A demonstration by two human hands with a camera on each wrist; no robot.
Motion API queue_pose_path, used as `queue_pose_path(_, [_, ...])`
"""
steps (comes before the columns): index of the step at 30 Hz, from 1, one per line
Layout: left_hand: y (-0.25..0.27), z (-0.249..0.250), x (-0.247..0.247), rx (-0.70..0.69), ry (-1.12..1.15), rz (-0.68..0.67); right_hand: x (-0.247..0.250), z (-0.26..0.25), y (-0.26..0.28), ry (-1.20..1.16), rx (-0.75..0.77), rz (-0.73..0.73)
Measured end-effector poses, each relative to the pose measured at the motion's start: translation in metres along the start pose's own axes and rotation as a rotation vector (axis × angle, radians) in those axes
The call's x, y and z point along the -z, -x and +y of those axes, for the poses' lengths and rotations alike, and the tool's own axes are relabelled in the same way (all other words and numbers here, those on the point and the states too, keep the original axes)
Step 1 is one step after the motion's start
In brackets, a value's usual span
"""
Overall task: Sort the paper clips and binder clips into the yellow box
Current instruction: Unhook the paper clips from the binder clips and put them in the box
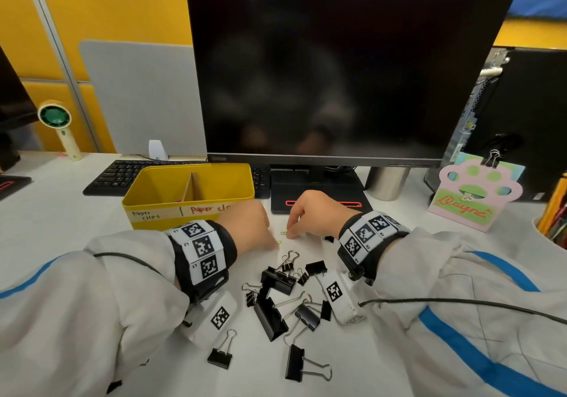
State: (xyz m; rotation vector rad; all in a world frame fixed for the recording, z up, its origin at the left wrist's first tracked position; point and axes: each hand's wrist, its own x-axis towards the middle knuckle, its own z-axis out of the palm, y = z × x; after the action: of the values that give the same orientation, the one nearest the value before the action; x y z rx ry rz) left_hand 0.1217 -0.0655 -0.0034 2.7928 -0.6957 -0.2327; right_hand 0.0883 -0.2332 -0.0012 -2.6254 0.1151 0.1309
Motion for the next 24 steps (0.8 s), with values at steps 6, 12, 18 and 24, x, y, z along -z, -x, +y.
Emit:
queue_pose_path(6, [-0.006, 0.012, -0.008, -0.045, -0.148, -0.04, -0.005, -0.003, 0.001, 0.0, -0.011, -0.022])
queue_pose_path(12, [-0.001, 0.012, -0.01, -0.1, -0.13, -0.111, 0.003, -0.006, 0.011, 0.065, -0.035, -0.007])
queue_pose_path(18, [0.005, 0.017, 0.007, 0.074, 0.423, -0.288, 0.04, 0.033, 0.032, -1.25, -0.378, -0.025])
queue_pose_path(24, [0.004, 0.03, 0.019, 0.252, 1.533, -0.46, 0.057, 0.065, 0.059, -1.655, -0.366, 0.149])
